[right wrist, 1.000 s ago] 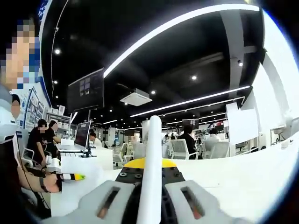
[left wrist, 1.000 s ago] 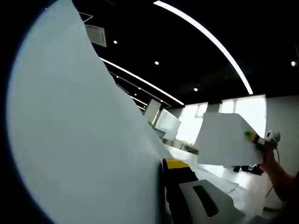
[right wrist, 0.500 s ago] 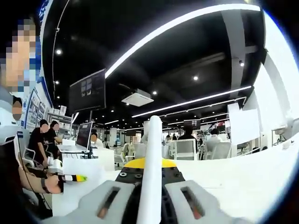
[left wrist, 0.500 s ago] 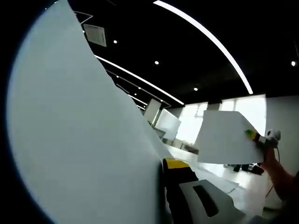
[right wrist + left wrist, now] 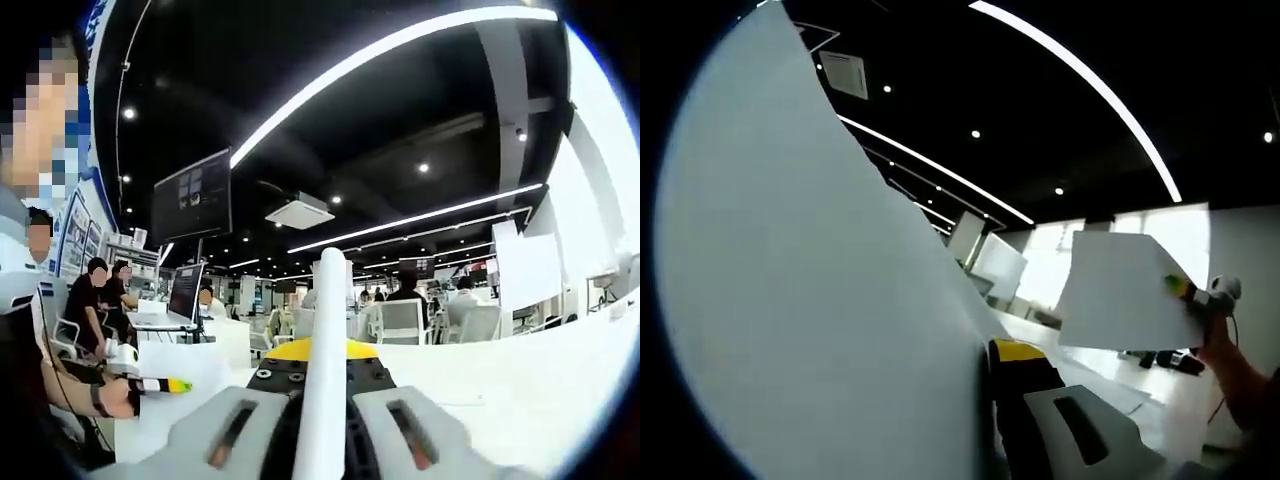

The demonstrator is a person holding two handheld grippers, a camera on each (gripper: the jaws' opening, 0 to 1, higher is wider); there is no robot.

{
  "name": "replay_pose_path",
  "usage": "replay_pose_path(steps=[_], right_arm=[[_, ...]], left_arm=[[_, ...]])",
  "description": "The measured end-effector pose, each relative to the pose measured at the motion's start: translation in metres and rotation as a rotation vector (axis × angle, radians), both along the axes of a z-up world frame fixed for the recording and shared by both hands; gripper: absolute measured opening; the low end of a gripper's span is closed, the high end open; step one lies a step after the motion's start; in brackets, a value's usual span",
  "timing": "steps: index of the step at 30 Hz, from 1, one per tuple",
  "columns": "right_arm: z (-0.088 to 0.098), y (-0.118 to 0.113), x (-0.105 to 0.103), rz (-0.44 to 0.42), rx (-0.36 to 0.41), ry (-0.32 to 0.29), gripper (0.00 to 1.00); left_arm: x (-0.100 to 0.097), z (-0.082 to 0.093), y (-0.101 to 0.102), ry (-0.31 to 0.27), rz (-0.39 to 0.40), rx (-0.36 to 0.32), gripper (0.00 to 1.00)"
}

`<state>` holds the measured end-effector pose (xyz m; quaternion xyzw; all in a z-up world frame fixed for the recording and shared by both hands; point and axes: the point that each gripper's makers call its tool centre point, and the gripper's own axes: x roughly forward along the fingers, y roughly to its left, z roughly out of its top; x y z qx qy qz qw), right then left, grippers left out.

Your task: Organize the stack of printing papers by aligning and flattening the scattered papers on the table

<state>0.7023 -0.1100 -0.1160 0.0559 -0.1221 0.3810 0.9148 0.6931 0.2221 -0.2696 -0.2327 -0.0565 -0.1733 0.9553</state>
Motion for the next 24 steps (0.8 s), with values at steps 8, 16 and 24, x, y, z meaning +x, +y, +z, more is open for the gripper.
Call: replay_pose_path(steps=[8,16,24], right_arm=[[0.000,0.004,0.000,0.008,0.002,0.001,0.00],[0.003,0.011,-0.002,0.024,0.005,-0.004,0.00],[0.005,0.016,-0.003,0.039,0.010,-0.004,0.00]], left_arm=[[0.000,-0.001,-0.002,0.005,-0.005,0.001,0.10],[-0.002,0.000,-0.006,0.008,-0.007,0.006,0.10],[-0.003,0.000,-0.007,0.009,-0.008,0.007,0.10]])
